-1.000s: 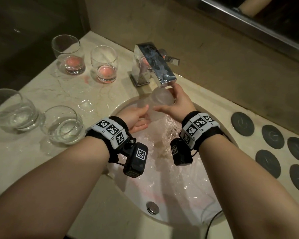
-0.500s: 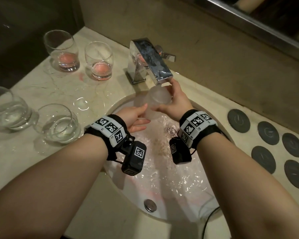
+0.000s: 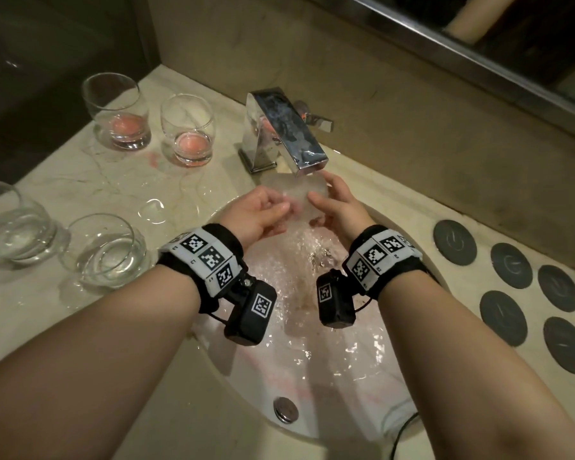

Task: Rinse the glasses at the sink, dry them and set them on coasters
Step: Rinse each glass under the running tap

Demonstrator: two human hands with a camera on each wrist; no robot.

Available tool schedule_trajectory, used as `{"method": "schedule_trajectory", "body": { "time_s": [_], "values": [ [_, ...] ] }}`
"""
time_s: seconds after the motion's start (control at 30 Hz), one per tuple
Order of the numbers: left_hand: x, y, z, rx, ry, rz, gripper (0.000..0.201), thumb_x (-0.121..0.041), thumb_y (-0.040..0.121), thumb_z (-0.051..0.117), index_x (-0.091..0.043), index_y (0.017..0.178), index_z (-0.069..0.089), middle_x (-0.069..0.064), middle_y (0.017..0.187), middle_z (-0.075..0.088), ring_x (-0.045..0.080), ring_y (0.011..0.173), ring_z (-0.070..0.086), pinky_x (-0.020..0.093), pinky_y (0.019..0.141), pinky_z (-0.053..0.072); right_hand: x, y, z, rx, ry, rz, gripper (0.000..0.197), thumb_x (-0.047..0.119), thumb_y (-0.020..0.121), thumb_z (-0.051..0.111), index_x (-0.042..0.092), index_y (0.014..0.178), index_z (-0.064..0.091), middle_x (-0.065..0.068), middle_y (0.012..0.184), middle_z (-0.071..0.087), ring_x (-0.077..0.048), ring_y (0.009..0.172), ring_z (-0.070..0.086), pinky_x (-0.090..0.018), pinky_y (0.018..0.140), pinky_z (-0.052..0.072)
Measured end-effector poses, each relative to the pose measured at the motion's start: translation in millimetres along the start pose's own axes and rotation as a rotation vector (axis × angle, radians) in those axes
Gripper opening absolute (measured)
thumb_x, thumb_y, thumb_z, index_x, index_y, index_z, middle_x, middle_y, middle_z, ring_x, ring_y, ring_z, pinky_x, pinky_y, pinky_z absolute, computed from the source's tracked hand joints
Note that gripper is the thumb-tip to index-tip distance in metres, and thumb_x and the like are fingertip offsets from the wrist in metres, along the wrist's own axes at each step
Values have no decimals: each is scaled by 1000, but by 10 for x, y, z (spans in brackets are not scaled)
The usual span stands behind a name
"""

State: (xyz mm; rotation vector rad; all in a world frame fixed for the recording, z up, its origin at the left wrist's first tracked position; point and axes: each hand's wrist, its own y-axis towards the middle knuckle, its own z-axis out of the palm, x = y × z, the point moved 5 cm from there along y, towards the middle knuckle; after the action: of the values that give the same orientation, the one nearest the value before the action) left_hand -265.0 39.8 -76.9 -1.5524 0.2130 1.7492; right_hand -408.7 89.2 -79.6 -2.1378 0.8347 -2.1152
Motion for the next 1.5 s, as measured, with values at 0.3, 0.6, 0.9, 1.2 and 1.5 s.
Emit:
{"method": "schedule_trajectory", "body": {
  "time_s": [0.3, 0.6, 0.9, 1.2, 1.5],
  "values": [
    [-60, 38, -24, 1, -234, -77, 5, -9, 91, 55, -13, 93, 56, 0, 79, 74, 12, 78, 70, 21, 59, 57, -8, -26, 117, 70, -256, 172, 75, 74, 87, 22, 18, 120, 59, -9, 102, 68, -21, 85, 64, -31, 77, 49],
    [-24, 61, -127, -13, -233, -117, 11, -1, 87, 58, -9, 93, 57, 9, 89, 65, 12, 71, 68, 25, 58, 58, -52, 14, 154, 108, -118, 124, 49, 51, 89, 53, 20, 127, 46, -3, 94, 59, -13, 67, 52, -22, 57, 41],
    [-46, 82, -13, 11, -242, -123, 16, -5, 88, 58, -8, 103, 59, 8, 93, 69, 13, 80, 69, 20, 56, 56, -5, -109, 26, 131, -29, 68, 38, 32, 89, 59, 29, 125, 46, -8, 103, 59, -22, 79, 50, -26, 64, 39],
    [-53, 81, 64, 25, -206, -135, 22, 0, 90, 54, -7, 111, 57, 11, 103, 68, 12, 79, 70, 23, 62, 58, -85, -96, -27, 103, 14, 104, 47, 21, 92, 57, 24, 135, 38, -8, 106, 56, -14, 67, 55, -23, 56, 41],
    [-43, 42, 136, 86, -155, -175, 16, 3, 89, 55, -8, 100, 59, 2, 86, 73, 10, 78, 70, 21, 66, 58, -145, -55, 39, 99, -50, 173, 82, 71, 90, 15, 7, 115, 59, -4, 82, 67, -16, 64, 59, -24, 57, 43]
  ]
}}
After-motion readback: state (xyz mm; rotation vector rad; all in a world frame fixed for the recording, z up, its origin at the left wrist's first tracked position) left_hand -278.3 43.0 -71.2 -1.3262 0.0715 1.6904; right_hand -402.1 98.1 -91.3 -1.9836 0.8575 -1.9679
